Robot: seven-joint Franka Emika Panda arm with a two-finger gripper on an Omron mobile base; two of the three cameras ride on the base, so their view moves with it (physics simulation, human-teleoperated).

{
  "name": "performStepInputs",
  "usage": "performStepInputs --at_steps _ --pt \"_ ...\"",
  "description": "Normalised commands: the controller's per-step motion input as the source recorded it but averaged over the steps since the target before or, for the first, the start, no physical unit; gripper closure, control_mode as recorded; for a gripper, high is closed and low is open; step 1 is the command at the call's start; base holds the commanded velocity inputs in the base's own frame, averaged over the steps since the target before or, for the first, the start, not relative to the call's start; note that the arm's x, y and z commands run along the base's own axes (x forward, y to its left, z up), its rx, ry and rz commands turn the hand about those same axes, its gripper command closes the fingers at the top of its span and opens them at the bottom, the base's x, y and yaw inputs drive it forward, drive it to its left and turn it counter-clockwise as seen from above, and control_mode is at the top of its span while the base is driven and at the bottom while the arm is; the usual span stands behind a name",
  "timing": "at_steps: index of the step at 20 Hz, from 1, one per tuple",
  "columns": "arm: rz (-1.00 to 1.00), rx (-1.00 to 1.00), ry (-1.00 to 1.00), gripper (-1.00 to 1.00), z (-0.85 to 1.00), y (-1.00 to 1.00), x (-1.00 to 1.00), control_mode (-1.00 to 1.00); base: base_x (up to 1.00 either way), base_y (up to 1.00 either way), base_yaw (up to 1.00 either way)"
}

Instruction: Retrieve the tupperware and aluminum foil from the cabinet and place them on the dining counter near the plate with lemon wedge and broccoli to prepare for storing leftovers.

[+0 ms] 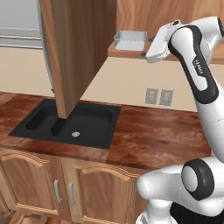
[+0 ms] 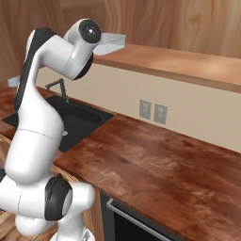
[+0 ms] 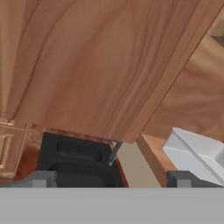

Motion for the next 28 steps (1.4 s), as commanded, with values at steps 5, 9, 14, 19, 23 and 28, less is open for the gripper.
performStepInputs --at_steps 5,9,14,19,23,28 --pt "0.00 0.00 0.03 -1.00 0.00 0.00 0.33 -1.00 0.00 0.00 0.00" --pt "0.00 0.00 0.03 -1.00 0.00 0.00 0.32 -1.00 0.00 0.00 0.00" --pt "0.00 0.00 0.04 -1.00 0.00 0.00 0.34 -1.00 0.00 0.00 0.00" --pt "0.00 0.00 0.03 -1.00 0.00 0.00 0.39 -1.00 0.00 0.00 0.00" --pt "0.00 0.00 0.01 -1.00 0.00 0.00 0.37 -1.00 0.00 0.00 0.00" --pt "0.03 0.00 0.00 -1.00 -0.03 -0.06 0.36 -1.00 0.00 0.00 0.00"
